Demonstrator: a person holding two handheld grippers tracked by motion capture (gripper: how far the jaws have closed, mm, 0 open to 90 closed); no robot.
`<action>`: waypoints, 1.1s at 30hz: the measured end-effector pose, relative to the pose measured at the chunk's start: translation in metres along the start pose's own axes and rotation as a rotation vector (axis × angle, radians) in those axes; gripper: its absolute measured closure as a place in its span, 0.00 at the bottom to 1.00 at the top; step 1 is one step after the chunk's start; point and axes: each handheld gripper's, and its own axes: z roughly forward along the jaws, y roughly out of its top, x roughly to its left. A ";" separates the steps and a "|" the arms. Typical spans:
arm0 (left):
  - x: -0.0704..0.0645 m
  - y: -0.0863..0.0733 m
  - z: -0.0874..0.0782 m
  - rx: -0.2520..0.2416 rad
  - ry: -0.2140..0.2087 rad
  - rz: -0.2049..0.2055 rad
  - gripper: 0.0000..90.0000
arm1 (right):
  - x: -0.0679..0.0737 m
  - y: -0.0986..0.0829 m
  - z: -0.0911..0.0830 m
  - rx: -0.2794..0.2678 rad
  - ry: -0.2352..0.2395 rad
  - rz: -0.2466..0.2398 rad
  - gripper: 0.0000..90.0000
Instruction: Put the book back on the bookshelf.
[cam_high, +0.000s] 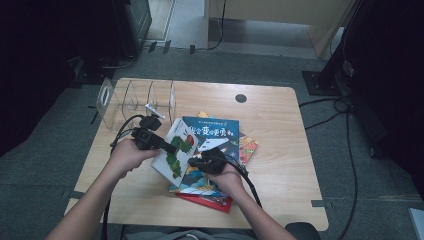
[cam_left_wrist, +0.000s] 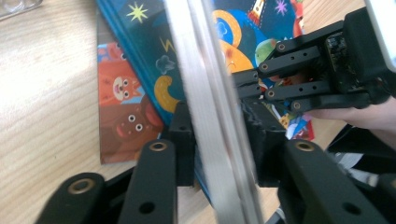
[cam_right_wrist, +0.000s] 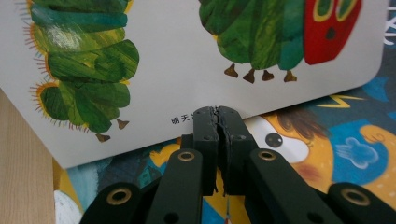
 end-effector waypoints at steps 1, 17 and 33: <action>-0.001 0.002 0.001 0.007 0.001 0.006 0.77 | 0.000 0.000 0.000 0.001 0.001 -0.005 0.95; 0.002 -0.002 -0.036 -0.051 0.149 0.062 0.86 | -0.003 0.003 -0.008 0.037 -0.083 -0.119 0.72; 0.030 -0.007 -0.063 -0.086 0.213 -0.028 0.86 | -0.010 -0.003 -0.010 -0.003 -0.121 -0.135 0.61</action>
